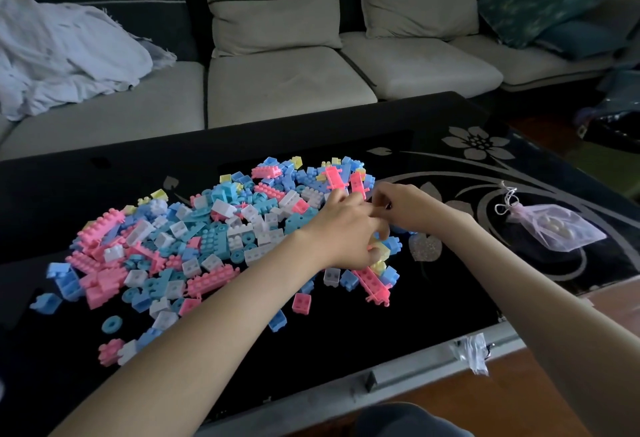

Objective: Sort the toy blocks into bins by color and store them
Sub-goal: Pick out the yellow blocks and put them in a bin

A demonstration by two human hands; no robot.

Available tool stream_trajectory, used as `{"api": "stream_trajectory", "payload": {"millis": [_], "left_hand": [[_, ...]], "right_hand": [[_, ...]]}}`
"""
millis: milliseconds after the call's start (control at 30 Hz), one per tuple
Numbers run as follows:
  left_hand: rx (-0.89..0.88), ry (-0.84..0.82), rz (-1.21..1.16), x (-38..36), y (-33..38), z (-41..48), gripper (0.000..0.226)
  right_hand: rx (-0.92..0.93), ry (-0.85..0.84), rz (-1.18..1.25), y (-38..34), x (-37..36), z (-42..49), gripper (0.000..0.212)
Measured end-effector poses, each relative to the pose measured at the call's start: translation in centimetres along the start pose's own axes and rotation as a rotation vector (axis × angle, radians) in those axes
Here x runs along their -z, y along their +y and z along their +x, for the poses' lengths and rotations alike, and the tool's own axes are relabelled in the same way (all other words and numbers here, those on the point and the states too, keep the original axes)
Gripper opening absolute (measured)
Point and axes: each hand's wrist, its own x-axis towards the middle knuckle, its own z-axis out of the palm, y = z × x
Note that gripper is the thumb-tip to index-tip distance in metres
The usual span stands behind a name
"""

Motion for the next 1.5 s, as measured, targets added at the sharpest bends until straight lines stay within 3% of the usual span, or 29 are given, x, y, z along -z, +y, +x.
{"api": "stream_trajectory", "payload": {"millis": [300,400,533,667,900,1033,1167,1300,1500], "left_hand": [[0.003,-0.05,0.194,0.3,0.6,0.6,0.031],[0.014,0.01,0.162,0.3,0.9,0.5,0.032],[0.073,0.155,0.05,0.0,0.8,-0.1,0.014],[0.123,0.216,-0.011,-0.2,0.5,-1.0,0.009],[0.175,0.336,-0.065,1.1,0.6,-3.8,0.013],[0.231,0.412,-0.21,1.8,0.7,-6.2,0.016],[0.325,0.419,-0.357,2.6,-0.6,-10.1,0.017],[0.452,0.435,-0.315,4.0,-3.3,-15.0,0.011],[0.721,0.453,-0.265,6.8,-7.6,-25.6,0.015]], "right_hand": [[0.02,0.217,0.145,-0.3,0.9,-2.2,0.014],[-0.082,0.205,0.266,-0.3,1.2,-3.3,0.015],[-0.09,0.099,0.381,-0.5,1.1,-5.1,0.018],[-0.039,-0.084,0.269,-1.5,0.4,-6.5,0.013],[0.087,-0.177,-0.139,-4.0,-1.3,-7.6,0.026],[0.057,-0.147,-0.247,-5.8,-1.7,-7.3,0.022],[0.054,0.0,-0.21,-8.6,-1.2,-7.2,0.021],[0.188,0.084,-0.201,-13.7,-1.2,-6.4,0.021],[0.502,0.074,-0.064,-25.0,-4.1,-5.4,0.025]]}}
